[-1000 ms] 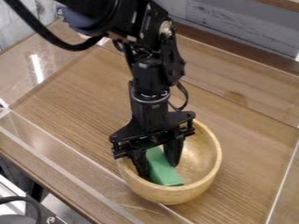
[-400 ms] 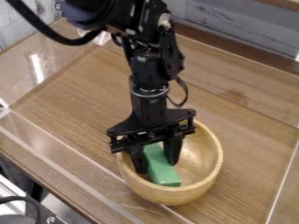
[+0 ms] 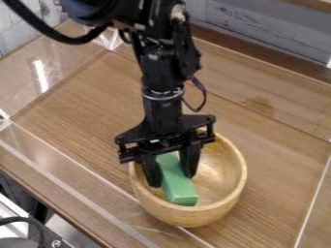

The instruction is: Remove the green block from inside the brown bowl and put it on the table

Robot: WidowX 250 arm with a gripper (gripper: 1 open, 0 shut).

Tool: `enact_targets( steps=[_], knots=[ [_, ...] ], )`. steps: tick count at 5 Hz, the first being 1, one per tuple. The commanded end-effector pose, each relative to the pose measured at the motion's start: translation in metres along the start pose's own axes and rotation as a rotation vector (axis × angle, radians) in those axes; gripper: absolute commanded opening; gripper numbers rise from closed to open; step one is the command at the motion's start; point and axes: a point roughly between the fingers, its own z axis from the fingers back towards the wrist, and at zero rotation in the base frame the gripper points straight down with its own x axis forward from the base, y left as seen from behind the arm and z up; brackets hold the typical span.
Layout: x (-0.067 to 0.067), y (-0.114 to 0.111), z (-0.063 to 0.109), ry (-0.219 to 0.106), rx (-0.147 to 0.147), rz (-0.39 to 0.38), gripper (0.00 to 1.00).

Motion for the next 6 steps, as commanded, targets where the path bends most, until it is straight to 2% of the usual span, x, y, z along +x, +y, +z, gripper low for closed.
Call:
enact_targets(
  steps=[1,3,4,5,6],
  knots=[
    [0.006,-0.002,0.02,-0.035,-0.049,-0.004,0.0],
    [0.017,0.011,0.042,-0.06,-0.066,-0.006,0.0],
    [0.036,0.028,0.059,-0.083,-0.072,-0.007,0.0],
    [0.046,0.039,0.064,-0.099,-0.076,-0.027,0.0],
    [0.046,0.042,0.063,-0.107,-0.08,-0.036,0.0]
  ],
)
